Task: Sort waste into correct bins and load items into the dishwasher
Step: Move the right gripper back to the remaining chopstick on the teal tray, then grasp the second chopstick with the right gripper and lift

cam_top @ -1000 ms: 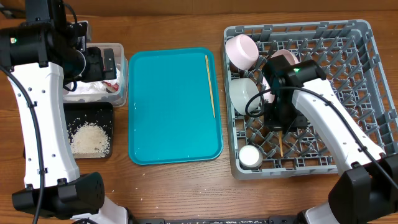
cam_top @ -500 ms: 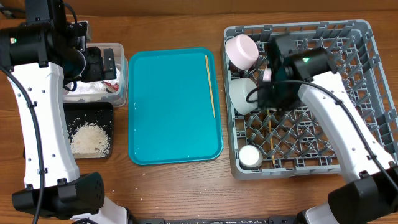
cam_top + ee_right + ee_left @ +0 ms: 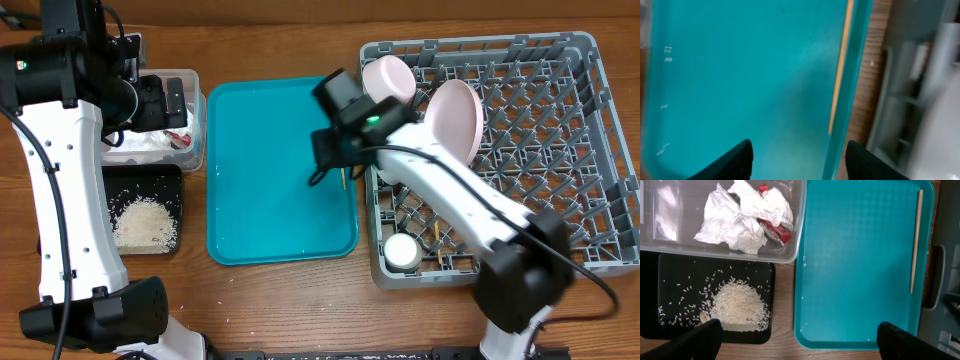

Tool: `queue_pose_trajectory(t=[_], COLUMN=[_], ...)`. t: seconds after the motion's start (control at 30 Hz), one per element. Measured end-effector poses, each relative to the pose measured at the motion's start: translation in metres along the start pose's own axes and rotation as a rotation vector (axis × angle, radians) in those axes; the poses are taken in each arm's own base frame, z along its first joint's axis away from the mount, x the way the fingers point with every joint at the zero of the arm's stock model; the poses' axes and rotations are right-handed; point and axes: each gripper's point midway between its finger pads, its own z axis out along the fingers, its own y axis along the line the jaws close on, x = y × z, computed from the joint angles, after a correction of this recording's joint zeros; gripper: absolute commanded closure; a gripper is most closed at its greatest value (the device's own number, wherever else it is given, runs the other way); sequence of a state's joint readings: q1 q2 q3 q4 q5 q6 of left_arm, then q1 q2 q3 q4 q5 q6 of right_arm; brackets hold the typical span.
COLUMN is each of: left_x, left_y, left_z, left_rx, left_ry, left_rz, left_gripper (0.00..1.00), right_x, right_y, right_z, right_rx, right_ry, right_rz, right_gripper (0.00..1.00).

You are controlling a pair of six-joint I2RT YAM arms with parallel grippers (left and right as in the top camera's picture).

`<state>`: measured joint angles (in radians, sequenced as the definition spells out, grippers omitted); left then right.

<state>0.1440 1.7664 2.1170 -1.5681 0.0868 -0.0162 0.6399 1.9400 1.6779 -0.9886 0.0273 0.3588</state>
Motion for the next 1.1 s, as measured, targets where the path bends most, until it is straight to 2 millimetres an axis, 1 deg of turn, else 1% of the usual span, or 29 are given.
queue_pose_trajectory(t=[0.13,0.3,0.5,0.57,0.67,0.73,0.83,0.9,0.97,1.0,1.03,1.07,1.1], left_x=[0.000,0.000,0.000,0.000,0.000,0.000,0.000,0.000,0.000,0.000,0.000,0.000,0.000], left_y=[0.000,0.000,0.000,0.000,0.000,0.000,0.000,0.000,0.000,0.000,0.000,0.000,0.000], left_z=[0.000,0.000,0.000,0.000,0.000,0.000,0.000,0.000,0.000,0.000,0.000,0.000,0.000], left_rx=[0.000,0.000,0.000,0.000,0.000,0.000,0.000,0.000,0.000,0.000,0.000,0.000,0.000], left_ry=[0.000,0.000,0.000,0.000,0.000,0.000,0.000,0.000,0.000,0.000,0.000,0.000,0.000], left_rz=[0.000,0.000,0.000,0.000,0.000,0.000,0.000,0.000,0.000,0.000,0.000,0.000,0.000], left_gripper=[0.00,0.00,0.00,0.00,0.00,0.00,0.00,0.00,0.00,0.00,0.00,0.00,0.00], right_x=[-0.001,-0.005,-0.008,-0.008,-0.002,0.002,0.005,0.007,0.009,0.010,0.011,0.013,0.014], right_y=[-0.004,-0.015,-0.022,-0.023,-0.024,-0.020,-0.016,-0.015,-0.015,-0.013,-0.013,-0.013,-0.012], right_z=[0.040,0.074,0.099,0.104,0.114,0.120,0.122,0.122,0.121,0.120,0.120,0.119,0.119], right_rx=[0.064,0.128,0.172,0.173,0.174,0.153,0.122,0.099,0.076,0.061,0.052,0.040,0.035], right_ry=[0.007,0.001,-0.014,-0.011,0.011,0.029,0.046,0.063,0.083,0.094,0.107,0.121,0.128], right_rz=[-0.023,-0.060,-0.085,-0.084,-0.079,-0.070,-0.049,-0.036,-0.011,0.000,0.012,0.030,0.043], right_gripper=[0.38,0.36,0.36,0.36,0.36,0.37,0.37,0.42,0.50,0.57,0.68,0.76,0.82])
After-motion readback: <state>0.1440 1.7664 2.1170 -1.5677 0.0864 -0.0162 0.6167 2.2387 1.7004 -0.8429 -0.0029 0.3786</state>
